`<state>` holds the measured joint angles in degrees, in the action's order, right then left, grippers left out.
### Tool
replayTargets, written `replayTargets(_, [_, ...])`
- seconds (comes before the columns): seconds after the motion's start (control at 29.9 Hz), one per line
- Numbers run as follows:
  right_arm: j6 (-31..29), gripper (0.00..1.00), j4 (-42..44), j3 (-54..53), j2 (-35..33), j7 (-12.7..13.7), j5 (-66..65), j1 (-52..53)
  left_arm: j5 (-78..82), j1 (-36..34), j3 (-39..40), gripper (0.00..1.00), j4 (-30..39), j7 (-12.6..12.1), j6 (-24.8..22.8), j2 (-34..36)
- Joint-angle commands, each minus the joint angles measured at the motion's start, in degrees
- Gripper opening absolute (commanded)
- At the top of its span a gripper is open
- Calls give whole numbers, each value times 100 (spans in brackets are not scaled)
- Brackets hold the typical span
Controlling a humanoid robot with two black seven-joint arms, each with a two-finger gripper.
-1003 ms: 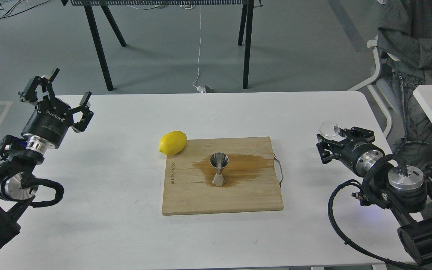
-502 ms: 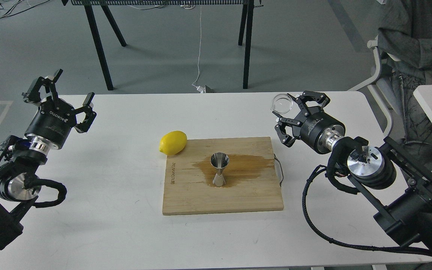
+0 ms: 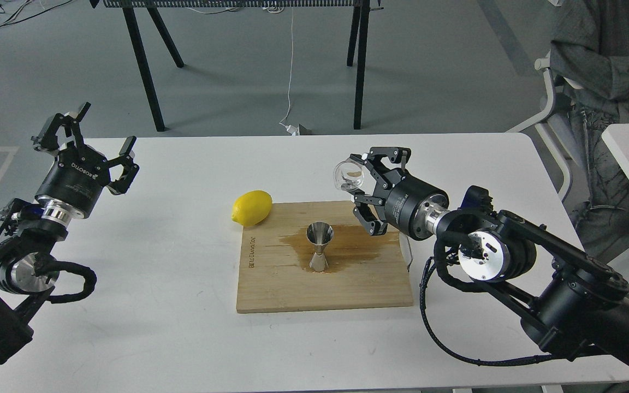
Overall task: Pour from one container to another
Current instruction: 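Lift the glass and carry it above the jigger, then tilt the glass with the right gripper to pour into the jigger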
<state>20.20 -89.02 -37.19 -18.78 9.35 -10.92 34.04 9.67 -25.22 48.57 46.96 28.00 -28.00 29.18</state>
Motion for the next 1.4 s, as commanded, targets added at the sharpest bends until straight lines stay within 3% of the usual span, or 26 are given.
replayTargets(0.0, [-34,30,7,291,-82,84,-401,172,0,0,3,92,-3,0,0,0])
replayTargets(1.37, [-34,30,95,2313,-73,120,-2125,1333,-9,0,12,92,-3,0,0,0])
